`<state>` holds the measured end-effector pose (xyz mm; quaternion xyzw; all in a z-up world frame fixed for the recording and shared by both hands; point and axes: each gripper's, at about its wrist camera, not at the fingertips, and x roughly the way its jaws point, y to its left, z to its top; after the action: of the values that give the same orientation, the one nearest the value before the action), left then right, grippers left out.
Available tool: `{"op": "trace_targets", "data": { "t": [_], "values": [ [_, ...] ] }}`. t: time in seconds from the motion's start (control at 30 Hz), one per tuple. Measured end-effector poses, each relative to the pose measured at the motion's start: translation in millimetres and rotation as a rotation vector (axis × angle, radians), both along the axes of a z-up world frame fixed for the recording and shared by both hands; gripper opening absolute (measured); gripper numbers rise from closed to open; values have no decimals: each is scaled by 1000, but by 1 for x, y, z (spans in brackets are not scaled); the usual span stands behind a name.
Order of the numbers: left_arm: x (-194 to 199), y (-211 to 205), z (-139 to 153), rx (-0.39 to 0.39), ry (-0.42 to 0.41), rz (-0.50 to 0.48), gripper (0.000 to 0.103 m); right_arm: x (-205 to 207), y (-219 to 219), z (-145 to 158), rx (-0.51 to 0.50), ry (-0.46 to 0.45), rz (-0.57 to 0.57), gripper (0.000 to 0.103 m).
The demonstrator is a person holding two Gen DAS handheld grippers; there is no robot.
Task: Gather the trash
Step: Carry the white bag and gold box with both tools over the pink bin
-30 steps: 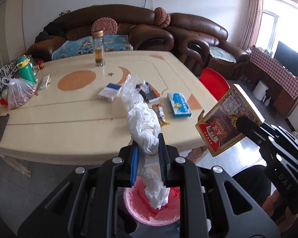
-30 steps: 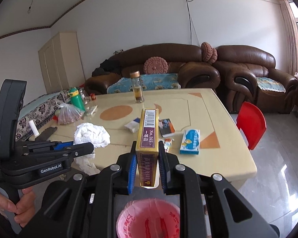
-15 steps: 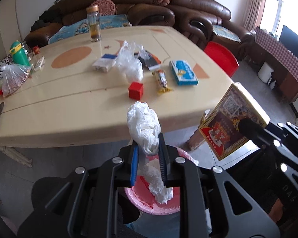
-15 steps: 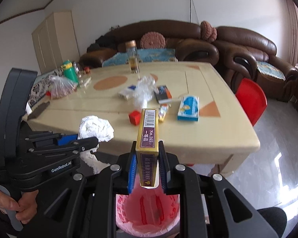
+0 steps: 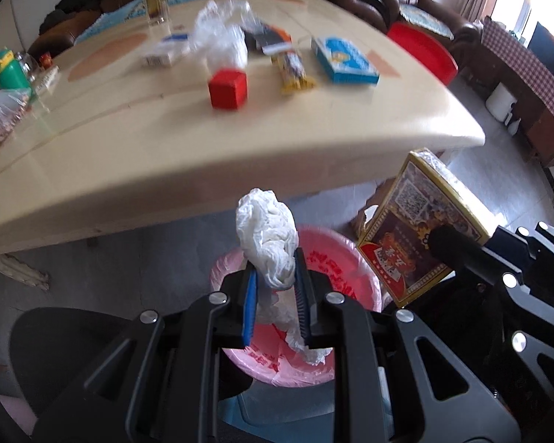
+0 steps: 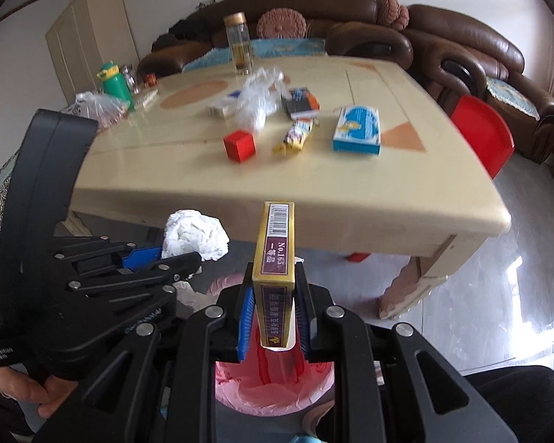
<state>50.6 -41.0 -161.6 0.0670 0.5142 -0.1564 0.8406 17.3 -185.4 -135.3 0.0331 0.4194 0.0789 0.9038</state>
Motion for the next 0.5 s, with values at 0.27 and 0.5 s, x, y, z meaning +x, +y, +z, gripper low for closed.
{"op": "trace_targets", "data": {
  "t": [0.27, 0.5],
  "values": [
    [6, -3, -46, 23, 114, 12, 19, 10, 1, -33, -7, 95, 9, 20],
    [10, -6, -76, 50, 186, 14, 19, 24, 0, -64, -7, 184, 21, 20]
  ]
}}
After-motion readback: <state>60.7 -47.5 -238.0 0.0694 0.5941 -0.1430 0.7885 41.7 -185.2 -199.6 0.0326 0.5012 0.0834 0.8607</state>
